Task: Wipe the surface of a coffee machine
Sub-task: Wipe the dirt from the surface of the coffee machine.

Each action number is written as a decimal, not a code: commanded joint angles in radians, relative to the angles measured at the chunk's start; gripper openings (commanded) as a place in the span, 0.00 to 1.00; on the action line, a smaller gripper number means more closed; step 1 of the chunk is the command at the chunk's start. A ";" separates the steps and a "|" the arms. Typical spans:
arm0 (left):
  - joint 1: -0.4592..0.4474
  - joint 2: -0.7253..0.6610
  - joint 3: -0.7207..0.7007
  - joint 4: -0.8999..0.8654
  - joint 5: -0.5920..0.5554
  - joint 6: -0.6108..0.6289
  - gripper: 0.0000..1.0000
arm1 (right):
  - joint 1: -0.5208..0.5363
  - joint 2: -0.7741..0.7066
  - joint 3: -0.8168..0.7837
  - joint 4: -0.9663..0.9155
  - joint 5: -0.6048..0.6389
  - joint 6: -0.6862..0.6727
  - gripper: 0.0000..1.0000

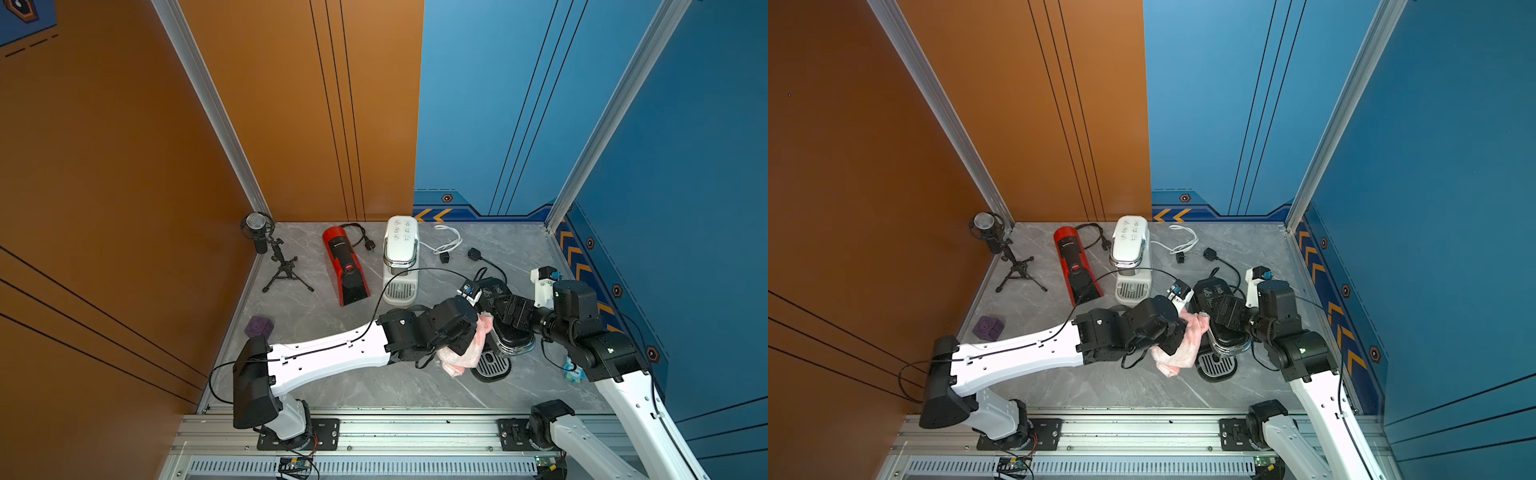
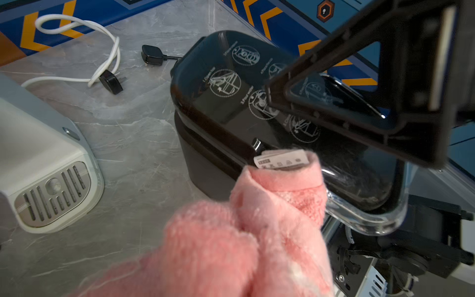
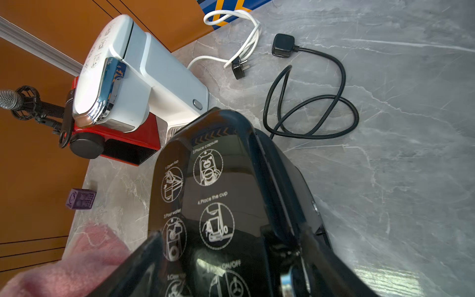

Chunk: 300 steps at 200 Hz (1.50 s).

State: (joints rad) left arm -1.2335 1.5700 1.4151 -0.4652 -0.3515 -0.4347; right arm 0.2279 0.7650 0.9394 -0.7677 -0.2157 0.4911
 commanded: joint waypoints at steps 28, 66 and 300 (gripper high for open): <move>0.003 0.020 -0.019 0.056 -0.258 -0.079 0.00 | -0.004 -0.070 -0.051 -0.006 -0.001 0.019 0.85; 0.058 0.069 -0.020 0.154 -0.220 -0.148 0.00 | -0.004 -0.082 -0.066 0.018 -0.007 0.042 0.85; 0.021 0.078 -0.244 0.478 -0.312 -0.394 0.00 | -0.006 -0.210 -0.144 -0.039 -0.039 0.068 0.88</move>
State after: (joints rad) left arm -1.2060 1.7760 1.1778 -0.0235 -0.6720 -0.8799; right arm 0.2279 0.5674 0.7963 -0.7414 -0.2337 0.5514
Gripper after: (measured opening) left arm 0.156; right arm 0.870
